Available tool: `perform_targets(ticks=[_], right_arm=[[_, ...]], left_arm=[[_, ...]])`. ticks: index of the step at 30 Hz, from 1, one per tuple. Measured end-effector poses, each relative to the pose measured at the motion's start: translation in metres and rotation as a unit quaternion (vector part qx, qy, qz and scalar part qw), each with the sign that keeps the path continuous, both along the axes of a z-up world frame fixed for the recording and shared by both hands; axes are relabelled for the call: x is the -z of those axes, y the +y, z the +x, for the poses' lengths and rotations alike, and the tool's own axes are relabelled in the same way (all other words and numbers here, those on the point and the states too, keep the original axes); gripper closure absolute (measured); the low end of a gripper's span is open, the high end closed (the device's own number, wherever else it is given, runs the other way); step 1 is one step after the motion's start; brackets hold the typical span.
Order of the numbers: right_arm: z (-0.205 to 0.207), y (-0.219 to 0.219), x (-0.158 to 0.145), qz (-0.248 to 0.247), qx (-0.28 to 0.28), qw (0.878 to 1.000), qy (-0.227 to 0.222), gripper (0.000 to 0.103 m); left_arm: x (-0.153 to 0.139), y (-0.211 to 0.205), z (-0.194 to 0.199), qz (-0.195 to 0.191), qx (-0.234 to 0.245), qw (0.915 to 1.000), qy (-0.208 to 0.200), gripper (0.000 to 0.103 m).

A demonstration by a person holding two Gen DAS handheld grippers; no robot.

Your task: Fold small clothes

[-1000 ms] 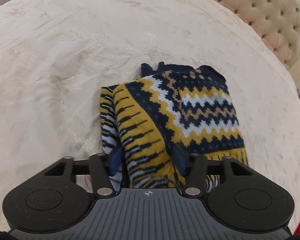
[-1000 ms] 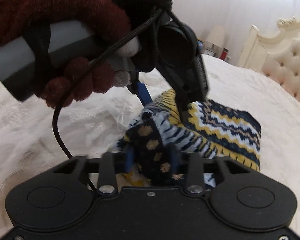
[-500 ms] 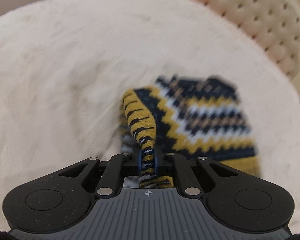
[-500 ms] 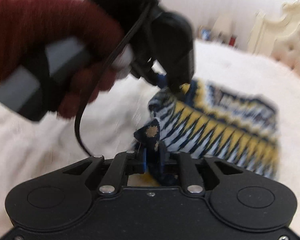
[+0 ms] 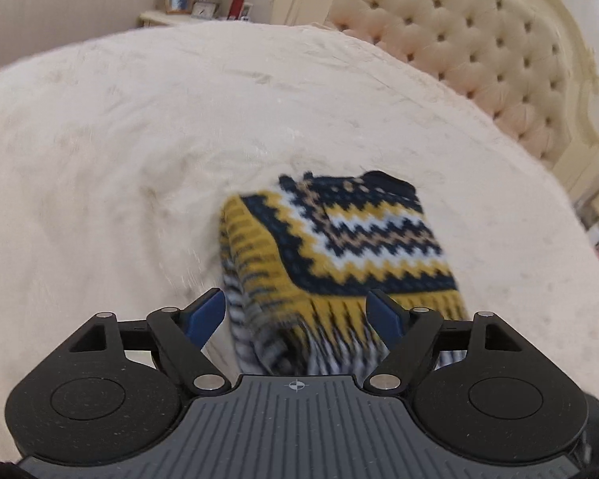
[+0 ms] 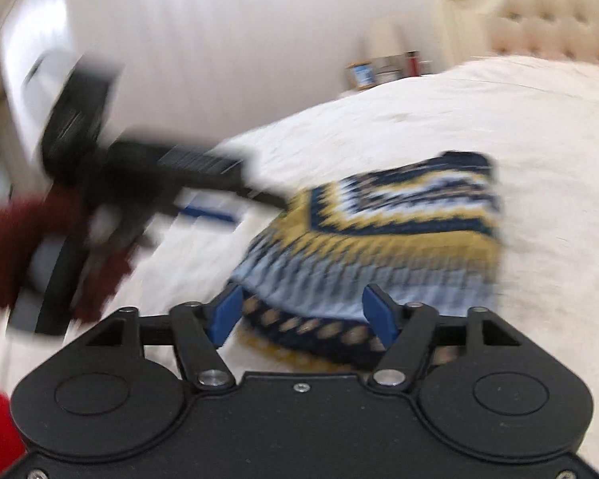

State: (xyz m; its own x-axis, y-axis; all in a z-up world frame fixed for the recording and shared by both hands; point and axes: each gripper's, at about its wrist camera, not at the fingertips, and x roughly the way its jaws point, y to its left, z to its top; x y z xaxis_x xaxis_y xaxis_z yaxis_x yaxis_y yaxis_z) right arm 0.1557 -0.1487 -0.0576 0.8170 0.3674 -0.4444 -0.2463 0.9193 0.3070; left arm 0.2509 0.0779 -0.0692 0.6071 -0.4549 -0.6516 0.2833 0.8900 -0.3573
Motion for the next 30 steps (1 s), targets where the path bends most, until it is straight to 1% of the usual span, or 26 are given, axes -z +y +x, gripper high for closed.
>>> perform_targets(ticks=[1, 3, 8, 10, 13, 16, 20, 24, 27, 28, 29, 30], right_arm=[[0.008, -0.013, -0.001, 0.013, 0.014, 1.0, 0.006, 0.023], [0.022, -0.039, -0.001, 0.044, 0.04, 0.998, 0.018, 0.02], [0.058, -0.089, 0.006, 0.124, 0.082, 0.987, 0.058, 0.019], [0.072, -0.104, 0.011, 0.15, 0.09, 0.982, 0.074, 0.019], [0.095, -0.115, 0.019, 0.18, 0.092, 0.975, 0.094, 0.018], [0.116, -0.12, 0.032, 0.205, 0.089, 0.969, 0.109, 0.017], [0.142, -0.123, 0.051, 0.244, 0.074, 0.958, 0.134, 0.017], [0.155, -0.121, 0.067, 0.272, 0.061, 0.947, 0.158, 0.017], [0.16, -0.115, 0.075, 0.274, 0.049, 0.947, 0.161, 0.016], [0.16, -0.113, 0.076, 0.273, 0.043, 0.948, 0.161, 0.019], [0.16, -0.11, 0.077, 0.27, 0.035, 0.948, 0.165, 0.026], [0.159, -0.107, 0.076, 0.259, 0.035, 0.949, 0.174, 0.044]], left_arm=[[0.003, 0.001, -0.003, -0.011, -0.004, 0.9999, 0.011, 0.025], [0.012, 0.003, -0.007, -0.028, -0.012, 0.9989, 0.034, 0.024], [0.036, 0.002, -0.011, -0.034, -0.014, 0.9962, 0.079, 0.024], [0.045, 0.004, -0.012, -0.047, -0.016, 0.9945, 0.092, 0.024], [0.056, 0.004, -0.009, -0.067, -0.019, 0.9921, 0.105, 0.024], [0.063, -0.002, -0.004, -0.079, -0.013, 0.9906, 0.112, 0.024], [0.07, -0.014, 0.009, -0.092, 0.004, 0.9877, 0.126, 0.023], [0.074, -0.026, 0.025, -0.108, 0.023, 0.9837, 0.141, 0.019], [0.075, -0.032, 0.035, -0.113, 0.039, 0.981, 0.153, 0.02], [0.075, -0.033, 0.036, -0.12, 0.042, 0.9796, 0.156, 0.022], [0.076, -0.031, 0.037, -0.136, 0.045, 0.9771, 0.157, 0.043], [0.077, -0.029, 0.039, -0.151, 0.045, 0.9737, 0.164, 0.059]])
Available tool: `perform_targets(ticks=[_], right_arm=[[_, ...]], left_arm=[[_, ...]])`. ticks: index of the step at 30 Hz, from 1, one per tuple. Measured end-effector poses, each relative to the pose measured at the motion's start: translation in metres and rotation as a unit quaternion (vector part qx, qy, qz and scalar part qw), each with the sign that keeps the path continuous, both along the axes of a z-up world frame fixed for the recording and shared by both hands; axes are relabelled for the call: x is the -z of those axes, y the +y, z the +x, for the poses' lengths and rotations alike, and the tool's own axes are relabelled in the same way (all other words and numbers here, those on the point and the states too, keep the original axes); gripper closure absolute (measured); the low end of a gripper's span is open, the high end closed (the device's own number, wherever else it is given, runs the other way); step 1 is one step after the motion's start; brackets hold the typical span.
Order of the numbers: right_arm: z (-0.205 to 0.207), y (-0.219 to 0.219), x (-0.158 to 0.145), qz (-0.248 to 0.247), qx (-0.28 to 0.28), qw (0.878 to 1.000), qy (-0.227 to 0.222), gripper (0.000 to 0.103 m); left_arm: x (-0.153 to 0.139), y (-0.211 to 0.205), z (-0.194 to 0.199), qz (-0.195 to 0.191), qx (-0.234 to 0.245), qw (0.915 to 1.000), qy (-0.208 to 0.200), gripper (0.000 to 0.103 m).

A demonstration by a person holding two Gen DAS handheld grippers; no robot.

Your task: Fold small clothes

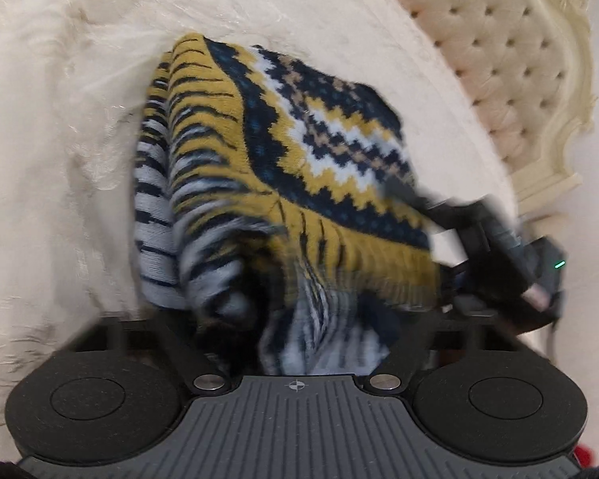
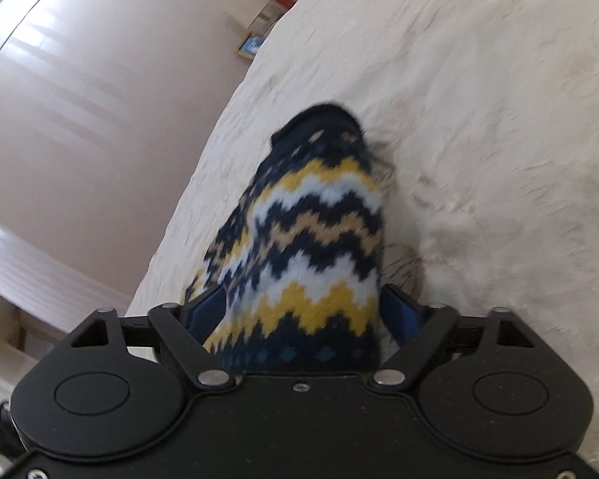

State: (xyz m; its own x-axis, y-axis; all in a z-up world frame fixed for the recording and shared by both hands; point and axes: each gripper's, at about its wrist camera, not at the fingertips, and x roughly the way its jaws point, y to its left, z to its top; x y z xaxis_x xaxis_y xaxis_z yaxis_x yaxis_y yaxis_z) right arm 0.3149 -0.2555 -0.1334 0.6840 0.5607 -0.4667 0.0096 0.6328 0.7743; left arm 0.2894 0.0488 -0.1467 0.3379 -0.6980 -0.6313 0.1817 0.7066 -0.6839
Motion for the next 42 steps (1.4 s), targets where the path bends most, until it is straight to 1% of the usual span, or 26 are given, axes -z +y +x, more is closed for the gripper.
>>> perform_targets(ticks=[1, 2, 4, 8, 11, 15, 18, 20, 23, 24, 25, 27, 28, 29, 31, 34, 36, 37, 39, 41, 42], right_arm=[[-0.002, 0.002, -0.002, -0.011, 0.002, 1.0, 0.004, 0.05], [-0.005, 0.003, -0.005, -0.014, 0.001, 1.0, 0.004, 0.052], [-0.014, 0.004, -0.014, -0.015, -0.001, 1.0, 0.002, 0.055], [-0.044, 0.011, -0.037, -0.031, -0.012, 0.999, 0.002, 0.055], [-0.083, 0.011, -0.048, -0.033, -0.014, 0.999, 0.019, 0.055], [-0.141, 0.006, -0.054, -0.028, -0.014, 0.998, 0.053, 0.055], [-0.185, 0.006, -0.056, -0.031, -0.021, 0.997, 0.064, 0.054], [-0.21, 0.008, -0.054, -0.04, -0.024, 0.997, 0.066, 0.053], [-0.241, 0.009, -0.047, -0.057, -0.016, 0.996, 0.068, 0.05], [-0.247, 0.012, -0.044, -0.066, -0.009, 0.995, 0.069, 0.047], [-0.255, 0.013, -0.041, -0.078, -0.003, 0.995, 0.066, 0.046], [-0.269, 0.014, -0.038, -0.094, 0.01, 0.994, 0.059, 0.043], [-0.272, 0.014, -0.037, -0.094, 0.016, 0.994, 0.057, 0.04], [-0.278, 0.014, -0.036, -0.098, 0.023, 0.994, 0.051, 0.038], [-0.291, 0.015, -0.038, -0.122, 0.03, 0.991, 0.038, 0.036], [-0.305, 0.02, -0.042, -0.131, 0.037, 0.99, 0.025, 0.035], [-0.312, 0.021, -0.046, -0.143, 0.041, 0.989, 0.018, 0.031], [-0.314, 0.022, -0.048, -0.15, 0.046, 0.988, 0.014, 0.03], [-0.32, 0.024, -0.052, -0.158, 0.056, 0.986, 0.005, 0.029], [-0.321, 0.028, -0.056, -0.166, 0.07, 0.984, -0.003, 0.026], [-0.324, 0.028, -0.058, -0.173, 0.077, 0.982, -0.006, 0.023]], left_arm=[[0.001, 0.003, 0.0, -0.011, -0.005, 0.9999, 0.007, 0.064], [0.001, 0.005, -0.001, -0.019, -0.004, 0.9998, 0.009, 0.067], [-0.004, 0.006, -0.007, -0.02, 0.004, 0.9998, 0.002, 0.069], [-0.017, 0.009, -0.03, -0.036, 0.021, 0.9991, 0.005, 0.069], [-0.028, 0.008, -0.061, -0.038, 0.046, 0.9982, 0.003, 0.069], [-0.034, 0.006, -0.114, -0.044, 0.071, 0.9964, 0.015, 0.069], [-0.036, 0.002, -0.157, -0.033, 0.091, 0.9952, 0.015, 0.068], [-0.032, -0.001, -0.182, -0.028, 0.097, 0.9947, 0.017, 0.068], [-0.021, 0.0, -0.216, -0.01, 0.085, 0.9962, 0.019, 0.067], [-0.016, -0.001, -0.226, 0.006, 0.079, 0.9968, 0.014, 0.067], [-0.013, -0.002, -0.233, 0.031, 0.075, 0.9966, 0.006, 0.066], [-0.005, -0.005, -0.247, 0.09, 0.069, 0.9936, -0.01, 0.06], [-0.004, -0.006, -0.249, 0.104, 0.064, 0.9925, -0.014, 0.058], [-0.005, -0.007, -0.25, 0.11, 0.06, 0.992, -0.017, 0.057], [-0.008, -0.005, -0.257, 0.119, 0.049, 0.9914, -0.025, 0.057], [-0.023, -0.01, -0.279, 0.147, 0.04, 0.9863, -0.063, 0.056], [-0.035, -0.009, -0.295, 0.161, 0.045, 0.9811, -0.097, 0.056], [-0.04, -0.006, -0.309, 0.164, 0.05, 0.9789, -0.111, 0.056], [-0.051, -0.005, -0.327, 0.165, 0.063, 0.9746, -0.138, 0.056], [-0.062, -0.01, -0.336, 0.162, 0.076, 0.9701, -0.164, 0.056], [-0.067, -0.014, -0.338, 0.159, 0.082, 0.9678, -0.177, 0.055]])
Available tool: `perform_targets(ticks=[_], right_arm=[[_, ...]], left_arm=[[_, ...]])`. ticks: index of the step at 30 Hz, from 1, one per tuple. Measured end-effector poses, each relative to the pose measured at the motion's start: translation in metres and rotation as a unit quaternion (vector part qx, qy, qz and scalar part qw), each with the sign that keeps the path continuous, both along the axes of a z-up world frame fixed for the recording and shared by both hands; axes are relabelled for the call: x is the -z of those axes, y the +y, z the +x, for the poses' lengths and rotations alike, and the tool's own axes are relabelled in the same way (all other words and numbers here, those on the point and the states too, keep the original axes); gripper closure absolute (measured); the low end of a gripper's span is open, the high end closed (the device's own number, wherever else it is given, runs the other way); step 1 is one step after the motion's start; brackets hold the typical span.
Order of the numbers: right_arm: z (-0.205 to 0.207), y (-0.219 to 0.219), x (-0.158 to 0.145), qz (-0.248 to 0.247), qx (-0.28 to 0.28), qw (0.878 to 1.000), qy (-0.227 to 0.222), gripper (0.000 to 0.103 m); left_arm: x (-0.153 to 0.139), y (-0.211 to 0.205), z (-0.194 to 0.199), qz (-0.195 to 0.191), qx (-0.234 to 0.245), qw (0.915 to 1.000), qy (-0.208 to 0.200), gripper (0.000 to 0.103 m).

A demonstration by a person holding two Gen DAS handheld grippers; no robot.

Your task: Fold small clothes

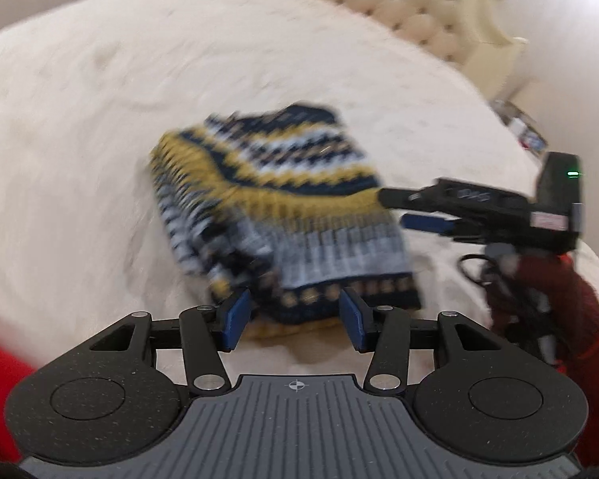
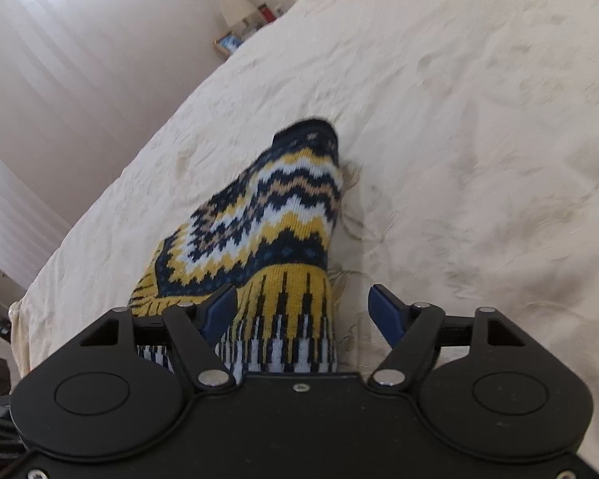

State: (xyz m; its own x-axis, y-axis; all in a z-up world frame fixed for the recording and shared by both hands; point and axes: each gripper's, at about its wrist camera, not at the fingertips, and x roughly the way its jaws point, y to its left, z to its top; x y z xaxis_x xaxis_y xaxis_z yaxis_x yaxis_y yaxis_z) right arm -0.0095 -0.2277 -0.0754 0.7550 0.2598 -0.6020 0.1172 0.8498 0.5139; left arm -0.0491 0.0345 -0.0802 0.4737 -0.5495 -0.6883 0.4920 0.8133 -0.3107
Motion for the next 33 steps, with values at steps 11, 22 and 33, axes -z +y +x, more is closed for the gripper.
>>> perform_targets(ticks=[11, 22, 33], right_arm=[[-0.01, 0.001, -0.014, -0.068, 0.041, 0.997, -0.017, 0.01], [0.033, 0.03, -0.036, -0.232, 0.085, 0.969, -0.002, 0.008], [0.092, 0.036, 0.026, -0.243, 0.034, 0.968, 0.05, 0.009]], left_arm=[[-0.014, -0.037, 0.04, 0.004, -0.048, 0.9914, -0.122, 0.036], [0.066, -0.028, 0.094, 0.054, -0.146, 0.9875, -0.026, 0.027], [0.069, -0.024, 0.091, 0.046, -0.155, 0.9865, -0.027, 0.019]])
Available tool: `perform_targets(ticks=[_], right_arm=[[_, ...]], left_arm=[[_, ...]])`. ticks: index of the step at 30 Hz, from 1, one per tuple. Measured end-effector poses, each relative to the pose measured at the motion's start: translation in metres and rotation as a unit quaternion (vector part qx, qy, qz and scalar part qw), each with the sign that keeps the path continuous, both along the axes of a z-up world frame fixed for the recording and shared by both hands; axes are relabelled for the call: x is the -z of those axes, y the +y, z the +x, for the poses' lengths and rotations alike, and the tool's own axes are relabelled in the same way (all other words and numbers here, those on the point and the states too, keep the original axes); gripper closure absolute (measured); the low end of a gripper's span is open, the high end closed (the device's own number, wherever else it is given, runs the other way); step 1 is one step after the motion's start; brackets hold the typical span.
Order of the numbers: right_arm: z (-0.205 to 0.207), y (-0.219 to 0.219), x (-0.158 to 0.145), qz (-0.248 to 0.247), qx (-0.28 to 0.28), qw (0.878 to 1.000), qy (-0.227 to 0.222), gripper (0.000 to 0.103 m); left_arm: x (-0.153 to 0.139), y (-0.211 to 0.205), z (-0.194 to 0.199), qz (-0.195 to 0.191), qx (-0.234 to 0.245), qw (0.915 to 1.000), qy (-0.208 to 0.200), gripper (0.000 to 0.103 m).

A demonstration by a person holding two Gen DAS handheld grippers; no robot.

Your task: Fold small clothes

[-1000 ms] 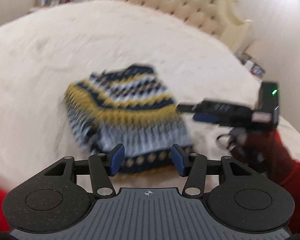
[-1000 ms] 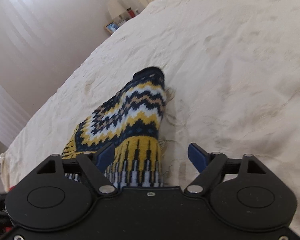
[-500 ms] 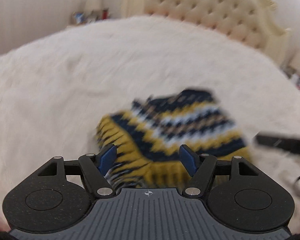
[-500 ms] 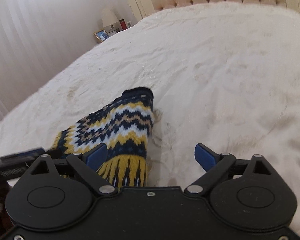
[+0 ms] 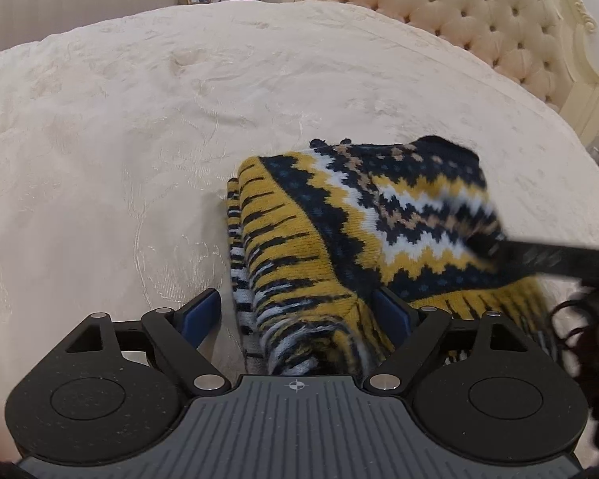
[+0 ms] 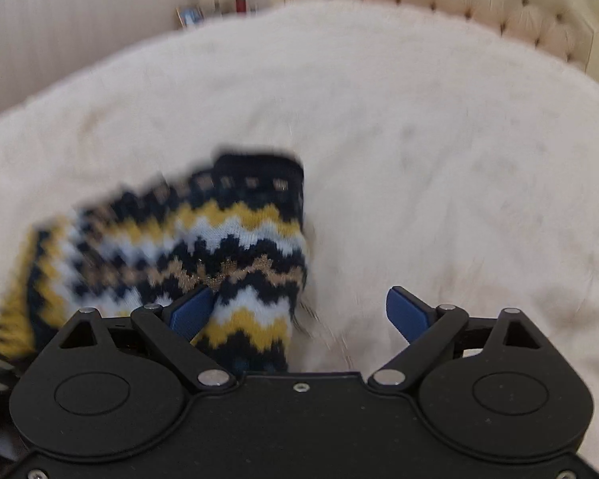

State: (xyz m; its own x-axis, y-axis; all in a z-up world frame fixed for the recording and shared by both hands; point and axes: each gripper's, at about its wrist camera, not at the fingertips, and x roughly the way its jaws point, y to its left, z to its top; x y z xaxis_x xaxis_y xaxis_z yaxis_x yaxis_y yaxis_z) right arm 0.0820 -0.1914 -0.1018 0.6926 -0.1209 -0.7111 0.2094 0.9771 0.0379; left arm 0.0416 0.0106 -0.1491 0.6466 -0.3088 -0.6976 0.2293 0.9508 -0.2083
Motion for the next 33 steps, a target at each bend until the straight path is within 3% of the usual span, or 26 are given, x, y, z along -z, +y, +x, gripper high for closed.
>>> perform_targets(ticks=[3, 6, 12, 16, 20, 26, 33], right_arm=[[-0.001, -0.015, 0.001, 0.046, 0.012, 0.999, 0.001, 0.007], [-0.015, -0.018, -0.013, 0.044, 0.001, 0.999, -0.018, 0.01], [-0.069, -0.009, -0.047, 0.041, -0.018, 0.996, -0.08, 0.01], [-0.091, -0.001, -0.064, 0.057, -0.004, 0.993, -0.107, 0.003], [-0.114, 0.001, -0.071, 0.07, 0.003, 0.987, -0.143, 0.003], [-0.122, 0.018, -0.074, 0.018, -0.02, 0.995, -0.101, 0.003], [-0.124, 0.022, -0.072, 0.026, -0.014, 0.997, -0.076, 0.003]], left_arm=[[-0.001, 0.0, -0.001, 0.005, 0.002, 1.0, -0.002, 0.019], [-0.006, -0.002, -0.003, 0.016, 0.003, 0.9998, -0.008, 0.019], [-0.03, -0.007, -0.025, 0.076, -0.032, 0.9959, -0.036, 0.019], [-0.047, -0.003, -0.043, 0.071, -0.039, 0.9951, -0.058, 0.019], [-0.06, -0.002, -0.055, 0.072, -0.057, 0.994, -0.059, 0.019], [-0.068, -0.007, -0.061, 0.086, -0.049, 0.9944, -0.035, 0.019], [-0.07, -0.012, -0.069, 0.09, -0.033, 0.995, -0.028, 0.019]])
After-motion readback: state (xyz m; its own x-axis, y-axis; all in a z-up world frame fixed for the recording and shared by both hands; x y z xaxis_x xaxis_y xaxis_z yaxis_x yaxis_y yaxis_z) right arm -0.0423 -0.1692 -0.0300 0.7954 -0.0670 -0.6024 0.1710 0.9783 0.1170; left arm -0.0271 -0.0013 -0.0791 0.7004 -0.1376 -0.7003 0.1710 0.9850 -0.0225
